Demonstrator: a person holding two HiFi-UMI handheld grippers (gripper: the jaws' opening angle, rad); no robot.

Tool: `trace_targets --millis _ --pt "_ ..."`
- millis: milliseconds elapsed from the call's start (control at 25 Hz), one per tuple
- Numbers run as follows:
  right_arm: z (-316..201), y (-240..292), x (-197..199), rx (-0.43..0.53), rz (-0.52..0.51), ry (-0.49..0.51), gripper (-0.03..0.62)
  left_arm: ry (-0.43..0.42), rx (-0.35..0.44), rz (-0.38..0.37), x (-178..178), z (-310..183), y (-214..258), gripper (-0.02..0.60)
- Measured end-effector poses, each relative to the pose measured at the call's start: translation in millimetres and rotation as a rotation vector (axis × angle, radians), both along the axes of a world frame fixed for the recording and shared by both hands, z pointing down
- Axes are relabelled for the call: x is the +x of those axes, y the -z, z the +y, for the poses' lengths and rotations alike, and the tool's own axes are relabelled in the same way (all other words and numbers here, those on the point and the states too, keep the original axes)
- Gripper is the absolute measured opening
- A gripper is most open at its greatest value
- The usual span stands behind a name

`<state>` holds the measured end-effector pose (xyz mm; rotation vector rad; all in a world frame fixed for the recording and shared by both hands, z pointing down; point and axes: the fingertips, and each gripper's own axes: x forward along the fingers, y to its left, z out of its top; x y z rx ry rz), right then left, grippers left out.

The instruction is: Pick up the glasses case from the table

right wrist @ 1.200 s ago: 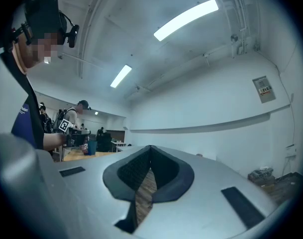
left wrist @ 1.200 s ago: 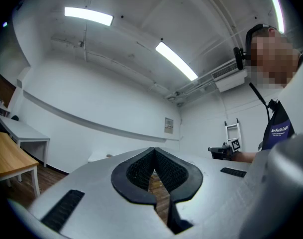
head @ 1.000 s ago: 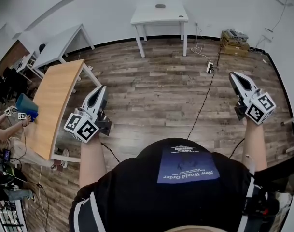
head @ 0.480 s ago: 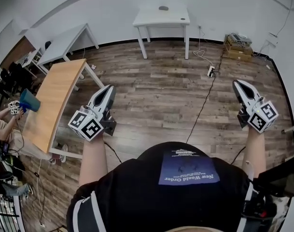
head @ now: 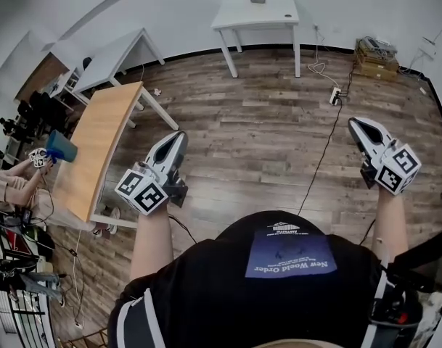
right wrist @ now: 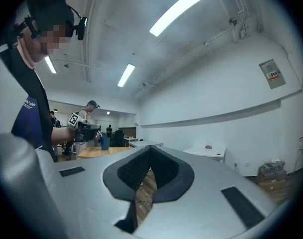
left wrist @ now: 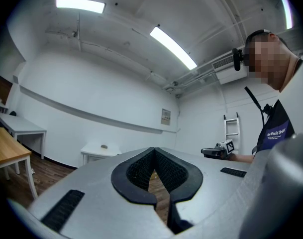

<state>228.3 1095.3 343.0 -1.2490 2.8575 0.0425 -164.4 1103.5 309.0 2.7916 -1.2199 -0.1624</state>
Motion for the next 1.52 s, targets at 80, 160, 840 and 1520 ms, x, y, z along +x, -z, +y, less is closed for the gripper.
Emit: trace_targets --millis 80,160,840,1520 --pt "-10 -4 -12 -0.004 0.009 -0.004 0.000 -0.006 -0.001 0.014 -12 -12 -5 -0.003" --pt "-25 -1 -29 0.000 0.021 -0.018 0.000 -0.021 0.003 0.033 -29 -32 -7 -0.003" --pt "-158 46 -188 0.007 0.043 -0.184 0.000 -0.161 0.016 0.062 -192 -228 -1 -0.003" --pt "-282 36 -32 0.032 0.013 -0.089 0.000 -0.057 0.014 0.043 -42 -297 3 -0.003"
